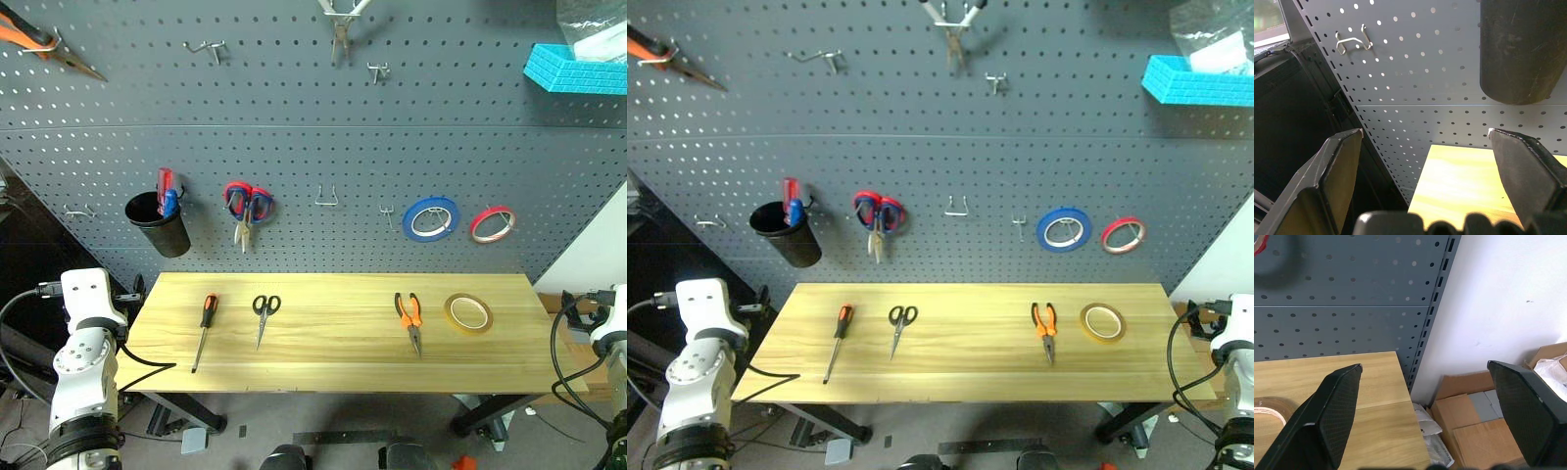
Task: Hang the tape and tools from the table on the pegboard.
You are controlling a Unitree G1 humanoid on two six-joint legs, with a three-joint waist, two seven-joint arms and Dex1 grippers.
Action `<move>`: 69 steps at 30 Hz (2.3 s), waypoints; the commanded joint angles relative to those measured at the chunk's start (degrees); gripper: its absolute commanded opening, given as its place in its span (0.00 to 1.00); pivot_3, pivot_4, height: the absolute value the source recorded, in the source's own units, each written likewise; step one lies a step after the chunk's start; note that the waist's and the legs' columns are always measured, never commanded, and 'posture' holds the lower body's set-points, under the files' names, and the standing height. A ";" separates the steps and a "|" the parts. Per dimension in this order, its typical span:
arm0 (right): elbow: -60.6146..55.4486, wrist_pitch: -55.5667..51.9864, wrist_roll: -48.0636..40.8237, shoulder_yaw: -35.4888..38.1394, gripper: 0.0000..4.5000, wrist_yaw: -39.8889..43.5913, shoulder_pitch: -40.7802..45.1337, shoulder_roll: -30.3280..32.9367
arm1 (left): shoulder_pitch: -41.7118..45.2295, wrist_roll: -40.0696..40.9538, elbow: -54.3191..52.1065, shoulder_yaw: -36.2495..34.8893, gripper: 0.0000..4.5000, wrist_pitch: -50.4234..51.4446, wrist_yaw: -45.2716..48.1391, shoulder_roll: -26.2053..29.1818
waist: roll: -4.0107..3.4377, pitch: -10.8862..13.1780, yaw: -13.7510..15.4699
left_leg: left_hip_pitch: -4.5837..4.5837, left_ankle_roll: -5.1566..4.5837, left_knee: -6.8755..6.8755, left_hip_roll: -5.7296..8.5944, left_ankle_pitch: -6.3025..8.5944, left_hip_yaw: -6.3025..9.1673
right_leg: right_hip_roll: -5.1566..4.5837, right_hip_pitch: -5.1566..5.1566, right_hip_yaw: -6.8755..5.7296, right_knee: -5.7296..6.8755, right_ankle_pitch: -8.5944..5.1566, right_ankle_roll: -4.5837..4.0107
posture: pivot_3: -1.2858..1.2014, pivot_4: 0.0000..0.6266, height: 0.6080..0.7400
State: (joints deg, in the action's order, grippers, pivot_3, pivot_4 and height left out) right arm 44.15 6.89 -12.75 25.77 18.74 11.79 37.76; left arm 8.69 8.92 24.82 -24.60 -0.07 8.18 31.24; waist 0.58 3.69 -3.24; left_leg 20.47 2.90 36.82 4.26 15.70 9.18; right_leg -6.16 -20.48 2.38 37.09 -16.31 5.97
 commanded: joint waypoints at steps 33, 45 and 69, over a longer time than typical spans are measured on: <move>-33.37 -11.34 -0.95 -9.71 0.94 11.58 -13.42 -2.61 | -7.89 2.60 -22.50 8.25 0.98 6.38 15.48 -0.65 | -0.22 1.08 0.36 | -0.01 -0.12 0.02 -0.02 0.08 -0.03 | -0.01 0.07 0.02 -0.04 -0.01 0.00 | 0.49 0.19 1.00; -52.47 -28.40 3.17 -19.16 0.94 10.93 -12.43 -1.97 | -1.52 2.85 -33.15 26.50 0.98 10.85 36.30 4.40 | -0.25 6.86 -0.39 | 0.43 -0.15 0.06 -0.08 0.09 -0.10 | 0.00 -0.41 0.02 0.01 -0.01 -0.02 | 0.45 0.41 1.00; 1.89 -27.40 17.05 -35.91 0.94 21.43 26.25 -2.39 | 14.26 2.70 -29.65 36.57 0.98 12.04 52.01 3.85 | 0.48 13.22 -3.34 | 2.51 0.05 0.57 -0.76 -0.04 -1.06 | -0.03 -2.79 0.15 0.90 0.03 -0.05 | 0.47 0.53 1.00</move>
State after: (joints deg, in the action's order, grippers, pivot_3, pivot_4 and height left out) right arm 42.86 -20.95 3.33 -9.78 39.09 37.66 35.31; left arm 23.16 12.37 -3.87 12.03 13.96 59.68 34.31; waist 1.06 16.91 -6.58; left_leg 22.98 2.95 37.47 3.48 15.66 8.08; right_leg -6.20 -23.26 2.53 38.02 -16.28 5.92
